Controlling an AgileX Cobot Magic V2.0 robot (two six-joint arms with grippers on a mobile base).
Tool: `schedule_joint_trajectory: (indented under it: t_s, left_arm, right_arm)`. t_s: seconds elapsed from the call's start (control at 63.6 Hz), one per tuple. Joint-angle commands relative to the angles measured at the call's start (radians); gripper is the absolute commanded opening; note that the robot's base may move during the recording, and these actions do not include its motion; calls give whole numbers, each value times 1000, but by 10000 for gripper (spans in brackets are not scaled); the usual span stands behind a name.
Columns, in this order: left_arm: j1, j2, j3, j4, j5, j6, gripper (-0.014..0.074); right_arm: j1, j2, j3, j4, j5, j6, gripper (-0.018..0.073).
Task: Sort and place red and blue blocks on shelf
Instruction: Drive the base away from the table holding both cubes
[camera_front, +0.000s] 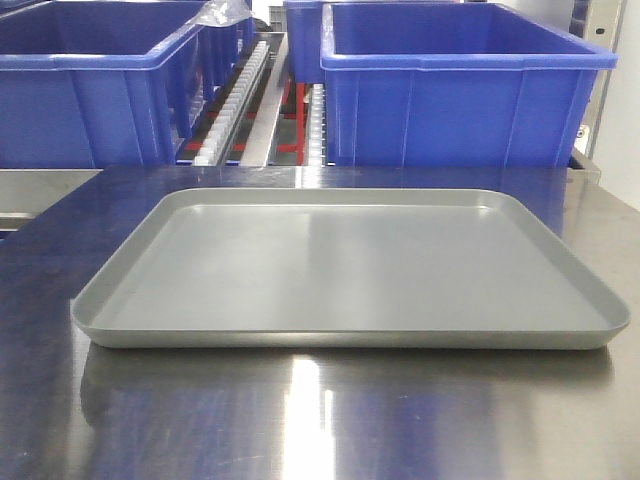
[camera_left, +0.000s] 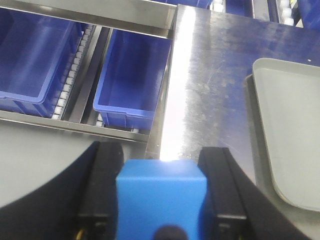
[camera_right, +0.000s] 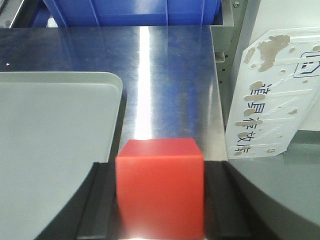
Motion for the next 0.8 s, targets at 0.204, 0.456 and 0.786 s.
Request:
schedule_joint_trajectory:
  t_s: [0.204,0.456,0.786]
  left_arm:
    - [2,4,-28,16,-69,-3,125]
    - [2,4,-28,16,-69,-3,125]
    - [2,4,-28,16,-69,-3,125]
  right_arm:
    - [-6,-8,-27,-10,-76,-7,57]
    - [-6,-8,-27,-10,-76,-7,57]
    - [-6,-8,-27,-10,-76,-7,57]
